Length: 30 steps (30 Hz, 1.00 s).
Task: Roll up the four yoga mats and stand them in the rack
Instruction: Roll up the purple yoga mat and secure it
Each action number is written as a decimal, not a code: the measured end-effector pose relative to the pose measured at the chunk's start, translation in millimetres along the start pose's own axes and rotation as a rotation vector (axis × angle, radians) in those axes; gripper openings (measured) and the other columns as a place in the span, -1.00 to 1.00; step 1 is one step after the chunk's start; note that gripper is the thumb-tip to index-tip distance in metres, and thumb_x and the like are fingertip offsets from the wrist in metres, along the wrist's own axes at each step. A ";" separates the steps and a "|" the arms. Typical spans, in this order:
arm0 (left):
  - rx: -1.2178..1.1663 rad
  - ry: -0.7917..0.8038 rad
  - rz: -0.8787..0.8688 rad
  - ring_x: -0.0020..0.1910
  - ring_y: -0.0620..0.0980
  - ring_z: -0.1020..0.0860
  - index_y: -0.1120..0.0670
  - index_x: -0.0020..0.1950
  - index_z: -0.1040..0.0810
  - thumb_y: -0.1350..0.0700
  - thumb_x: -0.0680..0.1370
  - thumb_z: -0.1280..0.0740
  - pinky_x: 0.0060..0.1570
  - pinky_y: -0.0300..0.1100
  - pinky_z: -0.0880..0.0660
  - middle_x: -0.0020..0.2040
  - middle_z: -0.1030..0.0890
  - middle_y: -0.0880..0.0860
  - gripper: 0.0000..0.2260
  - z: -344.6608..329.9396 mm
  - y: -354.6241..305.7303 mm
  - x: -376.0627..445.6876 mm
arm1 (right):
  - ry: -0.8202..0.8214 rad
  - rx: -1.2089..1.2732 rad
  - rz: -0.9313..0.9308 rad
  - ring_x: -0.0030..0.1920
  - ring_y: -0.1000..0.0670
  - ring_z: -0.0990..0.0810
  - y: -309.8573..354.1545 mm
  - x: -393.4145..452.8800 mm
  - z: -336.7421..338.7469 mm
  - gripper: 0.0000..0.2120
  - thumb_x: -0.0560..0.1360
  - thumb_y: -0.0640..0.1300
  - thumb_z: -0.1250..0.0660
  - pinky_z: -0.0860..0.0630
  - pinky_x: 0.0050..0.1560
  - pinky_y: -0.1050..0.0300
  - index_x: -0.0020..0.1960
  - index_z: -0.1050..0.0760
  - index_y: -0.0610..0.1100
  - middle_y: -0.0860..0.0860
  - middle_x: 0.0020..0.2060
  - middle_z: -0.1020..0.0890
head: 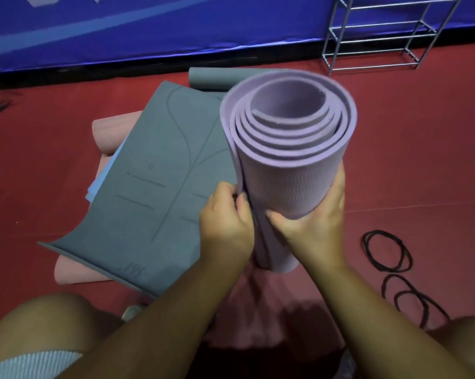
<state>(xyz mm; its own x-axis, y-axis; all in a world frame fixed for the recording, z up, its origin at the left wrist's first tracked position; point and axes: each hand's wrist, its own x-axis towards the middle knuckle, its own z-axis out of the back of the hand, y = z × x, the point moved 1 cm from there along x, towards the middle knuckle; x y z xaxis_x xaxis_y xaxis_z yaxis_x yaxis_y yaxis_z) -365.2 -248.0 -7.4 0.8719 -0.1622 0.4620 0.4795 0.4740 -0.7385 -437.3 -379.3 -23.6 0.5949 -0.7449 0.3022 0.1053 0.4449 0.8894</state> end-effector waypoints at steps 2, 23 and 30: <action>0.035 0.045 0.033 -0.25 0.26 -0.60 0.22 -0.09 -0.53 0.18 0.54 -0.26 -0.21 -0.04 -0.31 -0.25 -0.62 0.21 -0.88 -2.1 6.2 -3.1 | 0.027 0.028 -0.024 0.48 0.15 -0.25 -1.6 -2.4 -4.4 0.23 0.12 0.24 -0.57 -0.25 0.40 0.34 0.62 -0.02 -0.02 0.04 0.52 -0.26; -0.078 0.333 -0.191 0.60 0.06 -0.18 0.07 0.42 -0.42 0.01 0.31 -0.65 0.51 -0.07 -0.26 0.64 -0.07 0.11 -0.25 6.6 -75.3 51.4 | 0.013 -0.090 -0.059 0.52 -0.04 -0.25 -17.5 6.1 11.1 0.28 0.19 0.08 -0.68 -0.29 0.41 0.14 0.63 0.07 -0.07 -0.09 0.56 -0.21; -0.081 0.346 -0.280 0.58 -0.01 -0.20 -0.09 0.51 -0.43 0.02 0.41 -0.59 0.53 -0.02 -0.25 0.60 -0.21 0.05 -0.31 1.7 -70.7 48.3 | -0.003 -0.073 -0.084 0.54 -0.03 -0.18 -17.3 8.1 9.1 0.30 0.20 0.07 -0.68 -0.16 0.39 0.31 0.64 0.12 -0.12 -0.11 0.57 -0.16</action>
<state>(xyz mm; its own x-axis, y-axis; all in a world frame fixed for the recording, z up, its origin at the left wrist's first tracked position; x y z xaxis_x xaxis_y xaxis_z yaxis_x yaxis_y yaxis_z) -357.2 -287.8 68.0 0.6829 -0.5609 0.4680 0.6956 0.3035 -0.6512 -441.6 -397.6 -33.4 0.5795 -0.7822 0.2289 0.2123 0.4161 0.8842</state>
